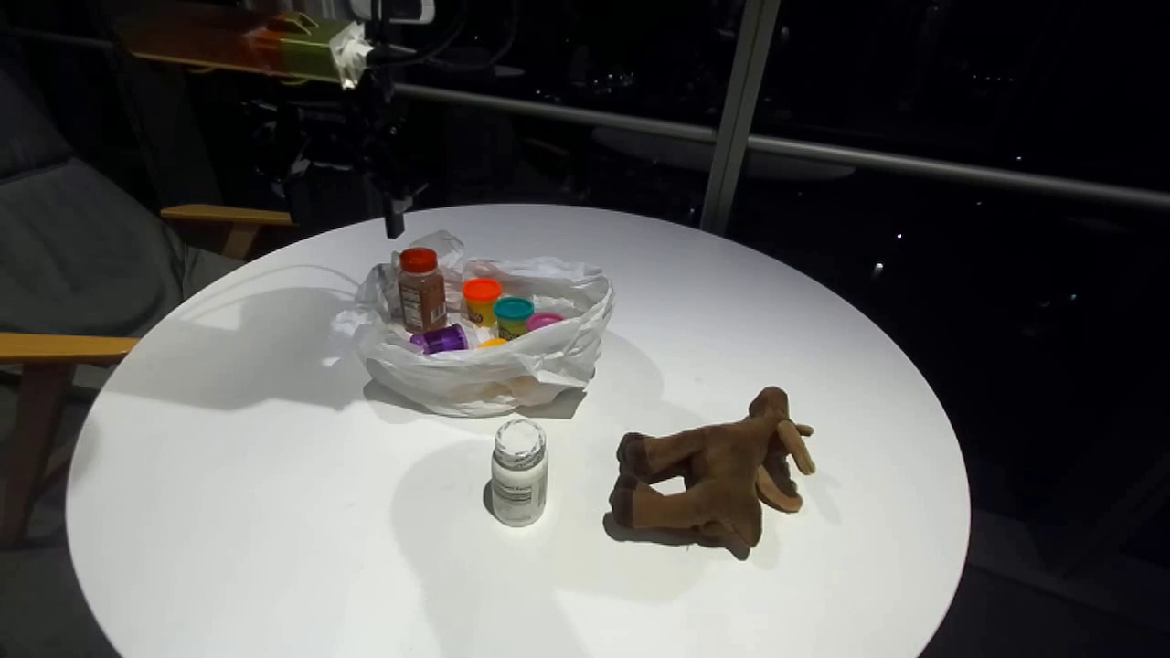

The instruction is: Pick the objects in the plastic bag and put them on the table

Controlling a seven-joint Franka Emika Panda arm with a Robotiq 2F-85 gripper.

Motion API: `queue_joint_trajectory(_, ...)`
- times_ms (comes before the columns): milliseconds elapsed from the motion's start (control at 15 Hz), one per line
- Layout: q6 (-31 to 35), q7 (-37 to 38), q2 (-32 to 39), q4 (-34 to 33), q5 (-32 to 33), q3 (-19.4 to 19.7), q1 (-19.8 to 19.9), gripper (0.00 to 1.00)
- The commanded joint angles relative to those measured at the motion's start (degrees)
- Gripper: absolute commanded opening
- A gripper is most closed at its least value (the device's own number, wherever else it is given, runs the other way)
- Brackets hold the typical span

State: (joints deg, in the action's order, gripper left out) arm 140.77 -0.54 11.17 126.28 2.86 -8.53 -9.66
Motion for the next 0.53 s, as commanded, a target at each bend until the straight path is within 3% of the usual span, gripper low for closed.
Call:
queue_joint_trajectory(0, -1.91, -0.56, 6.86, -7.8, 2.91, 0.09, -0.86, 1.0)
queue_joint_trajectory(467, -5.13, -2.53, 16.93, -19.14, 1.62, -0.59, -1.56, 1.0)
